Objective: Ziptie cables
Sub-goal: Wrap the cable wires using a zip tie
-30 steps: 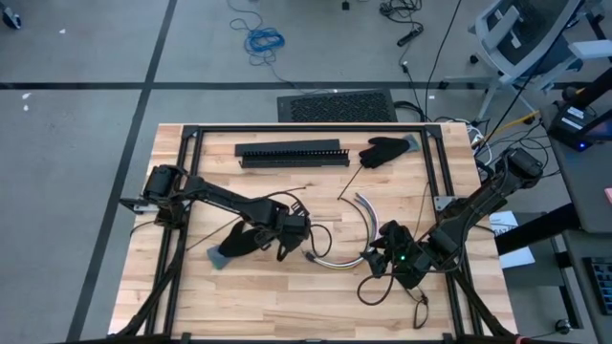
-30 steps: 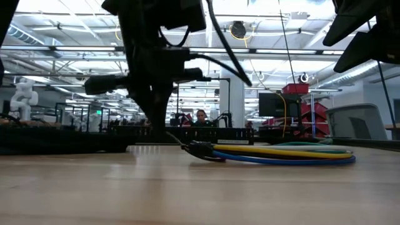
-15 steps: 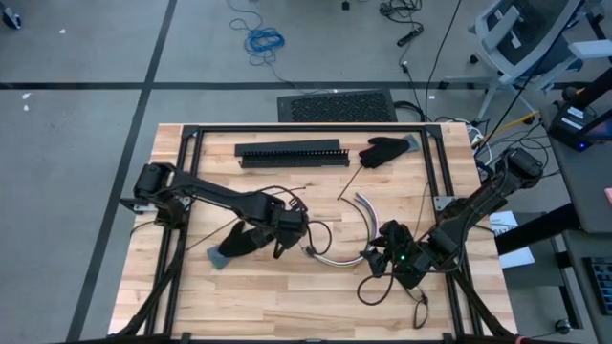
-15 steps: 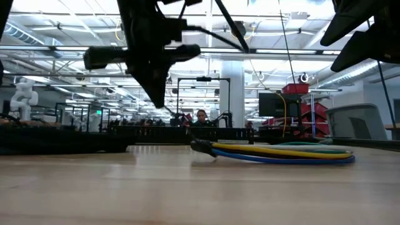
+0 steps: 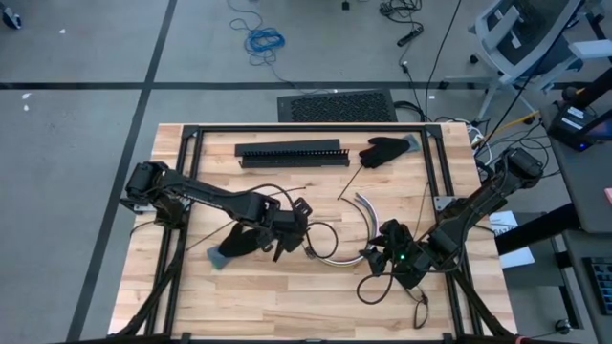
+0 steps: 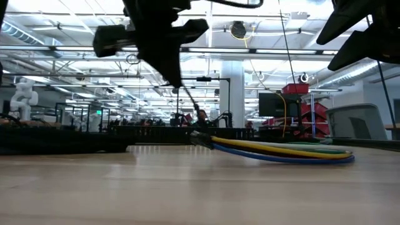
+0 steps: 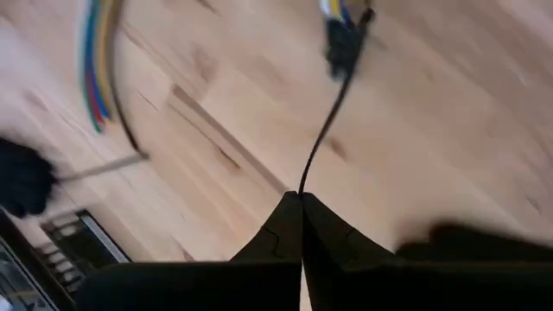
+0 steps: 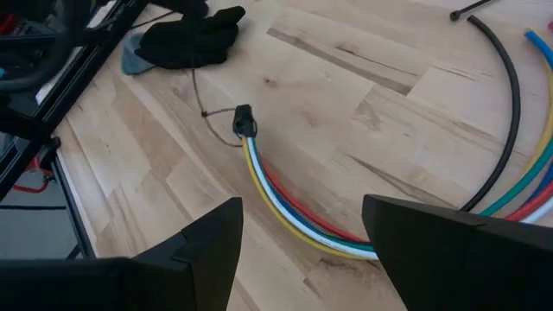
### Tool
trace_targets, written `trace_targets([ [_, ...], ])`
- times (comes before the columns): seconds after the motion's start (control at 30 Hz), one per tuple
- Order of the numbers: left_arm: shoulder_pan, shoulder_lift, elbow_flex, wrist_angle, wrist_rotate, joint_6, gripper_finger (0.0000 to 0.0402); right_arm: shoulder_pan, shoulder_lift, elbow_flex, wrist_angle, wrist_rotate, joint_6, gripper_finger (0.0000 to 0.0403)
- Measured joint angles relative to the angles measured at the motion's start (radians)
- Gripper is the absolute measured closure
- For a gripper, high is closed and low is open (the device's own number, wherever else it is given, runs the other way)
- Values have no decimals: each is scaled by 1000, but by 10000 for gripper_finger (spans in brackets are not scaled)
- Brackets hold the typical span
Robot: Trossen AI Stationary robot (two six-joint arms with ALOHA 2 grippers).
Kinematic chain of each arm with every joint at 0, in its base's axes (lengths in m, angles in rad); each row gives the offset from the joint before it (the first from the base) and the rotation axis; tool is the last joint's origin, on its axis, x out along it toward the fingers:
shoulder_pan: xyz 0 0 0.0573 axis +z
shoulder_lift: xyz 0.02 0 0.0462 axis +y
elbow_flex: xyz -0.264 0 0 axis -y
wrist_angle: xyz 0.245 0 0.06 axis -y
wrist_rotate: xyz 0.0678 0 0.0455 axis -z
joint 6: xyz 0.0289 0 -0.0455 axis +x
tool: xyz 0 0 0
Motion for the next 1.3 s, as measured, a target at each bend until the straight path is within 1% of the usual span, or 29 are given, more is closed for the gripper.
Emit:
trace_targets([
  [0.3, 9, 23, 0, 232, 19, -4, 401, 0, 0, 0, 13, 3, 3, 167],
  [0.4, 7, 56, 0, 303, 32, -72, 401, 0, 0, 0, 15, 7, 3, 167],
  [0.6, -23, 105, 0, 347, 65, -182, 401, 0, 0, 0, 15, 9, -1, 167],
  [0.73, -44, 122, 0, 431, 109, -286, 401, 0, 0, 0, 6, 13, -2, 167],
  [0.9, -45, 154, 0, 527, 157, -414, 401, -5, 0, 0, 6, 42, 0, 167],
  [1.1, -46, 201, 0, 596, 240, -472, 401, -6, 0, 0, 7, 55, -3, 167],
  [1.3, -52, 223, -1, 591, 252, -472, 401, -6, 0, 0, 6, 56, -8, 167],
])
